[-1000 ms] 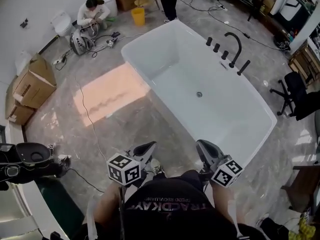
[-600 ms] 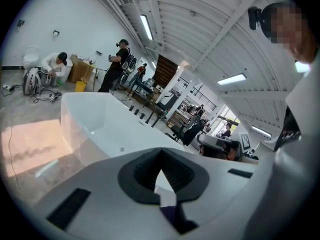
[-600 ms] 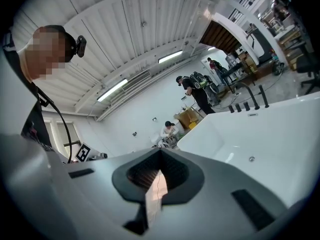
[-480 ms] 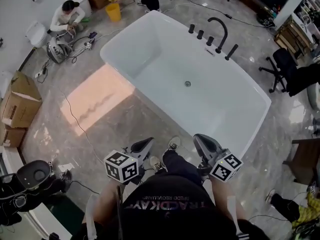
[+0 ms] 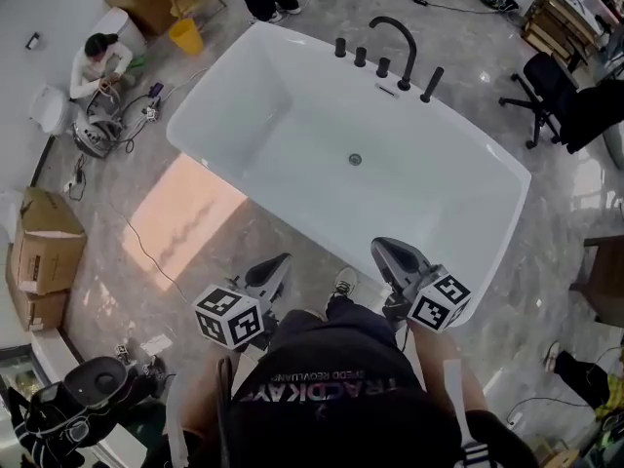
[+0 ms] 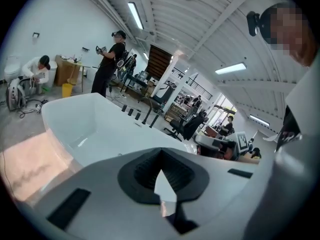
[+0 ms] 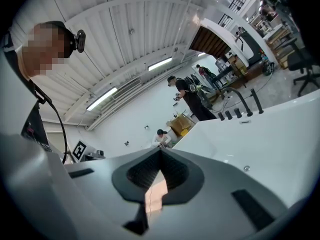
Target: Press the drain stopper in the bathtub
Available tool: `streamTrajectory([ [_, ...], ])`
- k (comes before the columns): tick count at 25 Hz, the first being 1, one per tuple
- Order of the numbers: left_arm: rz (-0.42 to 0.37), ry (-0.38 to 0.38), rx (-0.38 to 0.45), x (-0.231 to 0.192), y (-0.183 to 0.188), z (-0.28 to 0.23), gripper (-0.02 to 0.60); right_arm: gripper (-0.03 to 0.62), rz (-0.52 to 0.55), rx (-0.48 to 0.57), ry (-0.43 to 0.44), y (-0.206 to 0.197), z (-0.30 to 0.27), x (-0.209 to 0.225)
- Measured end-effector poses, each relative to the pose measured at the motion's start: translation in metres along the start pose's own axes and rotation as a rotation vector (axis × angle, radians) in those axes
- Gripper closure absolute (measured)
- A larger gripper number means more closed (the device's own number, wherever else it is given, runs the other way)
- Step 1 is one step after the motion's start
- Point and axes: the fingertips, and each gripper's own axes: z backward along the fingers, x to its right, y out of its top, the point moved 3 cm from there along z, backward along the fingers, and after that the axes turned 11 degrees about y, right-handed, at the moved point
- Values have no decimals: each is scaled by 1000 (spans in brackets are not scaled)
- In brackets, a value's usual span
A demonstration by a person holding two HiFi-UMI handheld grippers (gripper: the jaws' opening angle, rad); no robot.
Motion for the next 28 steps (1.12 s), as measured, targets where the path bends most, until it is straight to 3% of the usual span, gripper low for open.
streamTrajectory([
  [11,-93,-115,-42,-31,51,-51,577,582,22,102,-107,23,-31,33],
  [22,-250,-314,-187,-103,117,-128,578,582,-21,241,-416,31,-80,73],
  [28,-252,-364,-238,-154,135,-152,577,583,-35,235,-518,29,-118,85],
])
